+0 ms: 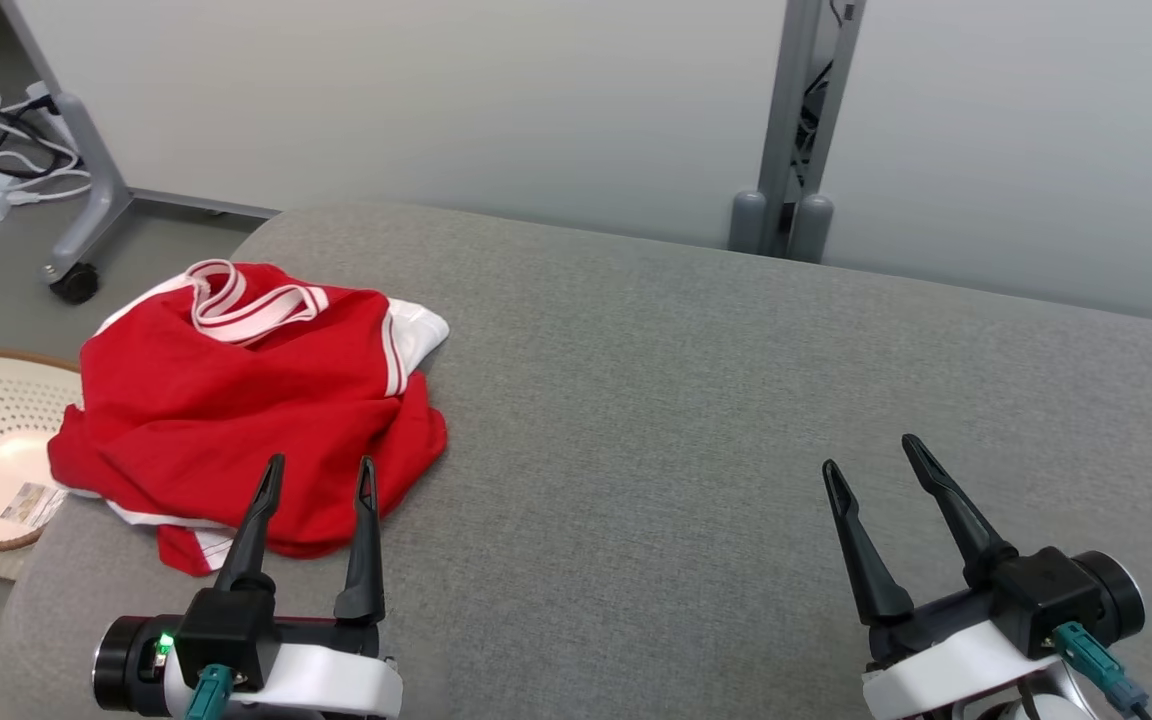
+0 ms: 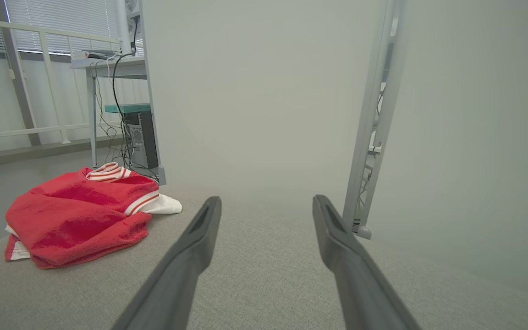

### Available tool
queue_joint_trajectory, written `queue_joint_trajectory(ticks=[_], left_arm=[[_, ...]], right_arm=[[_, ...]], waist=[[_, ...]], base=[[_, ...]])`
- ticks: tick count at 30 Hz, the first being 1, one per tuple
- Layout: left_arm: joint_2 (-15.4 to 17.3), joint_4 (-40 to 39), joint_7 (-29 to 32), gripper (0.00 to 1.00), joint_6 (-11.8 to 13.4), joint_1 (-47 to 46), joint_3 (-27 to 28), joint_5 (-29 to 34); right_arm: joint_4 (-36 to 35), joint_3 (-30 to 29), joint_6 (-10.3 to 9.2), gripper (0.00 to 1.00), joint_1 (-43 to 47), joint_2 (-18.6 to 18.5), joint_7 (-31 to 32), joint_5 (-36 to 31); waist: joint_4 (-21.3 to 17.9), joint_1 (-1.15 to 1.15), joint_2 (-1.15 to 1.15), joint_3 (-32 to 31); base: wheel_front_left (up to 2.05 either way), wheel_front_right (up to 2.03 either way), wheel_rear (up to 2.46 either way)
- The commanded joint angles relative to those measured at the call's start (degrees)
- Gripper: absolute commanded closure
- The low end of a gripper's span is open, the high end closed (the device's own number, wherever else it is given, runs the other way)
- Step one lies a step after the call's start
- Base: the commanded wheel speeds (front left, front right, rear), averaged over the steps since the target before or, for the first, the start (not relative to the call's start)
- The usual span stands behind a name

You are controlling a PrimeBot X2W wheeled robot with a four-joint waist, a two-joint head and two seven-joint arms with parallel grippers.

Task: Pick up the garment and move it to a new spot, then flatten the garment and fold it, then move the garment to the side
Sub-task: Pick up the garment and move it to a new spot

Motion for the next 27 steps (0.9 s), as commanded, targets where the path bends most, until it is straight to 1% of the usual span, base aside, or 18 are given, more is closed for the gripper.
queue_joint_trajectory(ticks=[1, 8, 12, 22, 27], left_arm=[[0.23, -0.29, -0.22, 0.00, 0.38, -0.75, 0.40, -0.34], [0.23, -0.11, -0.22, 0.00, 0.44, -1.07, 0.31, -0.72], [0.23, -0.04, -0.22, 0.00, 0.72, -1.07, 0.40, -0.76], [0.23, -0.01, -0.22, 0.00, 1.22, -1.33, 0.62, -1.18], [0.22, 0.54, -0.22, 0.00, 1.83, -3.20, 0.67, -3.15]], right_arm=[[-0.12, -0.03, 0.00, 0.00, 0.17, -0.37, -0.34, -0.15], [-0.27, -0.07, 0.00, 0.00, -0.67, -0.37, -0.34, -0.45], [-0.30, -0.10, 0.00, 0.00, -0.83, -0.38, -0.33, -0.55], [-0.45, 0.17, 0.00, 0.00, -1.33, -0.38, -0.33, -0.96], [-1.81, 0.47, 0.00, 0.00, -2.50, -0.38, -0.28, -1.41]], waist=[[1.91, 0.00, 0.00, 0.58], [5.84, 0.00, 0.00, 1.52], [7.22, 0.00, 0.00, 1.78], [7.91, 0.00, 0.00, 2.71], [7.47, 0.00, 0.00, 5.44]], base=[[0.00, 0.00, 0.00], [0.00, 0.00, 0.00], [0.00, 0.00, 0.00], [0.00, 0.00, 0.00], [0.00, 0.00, 0.00]])
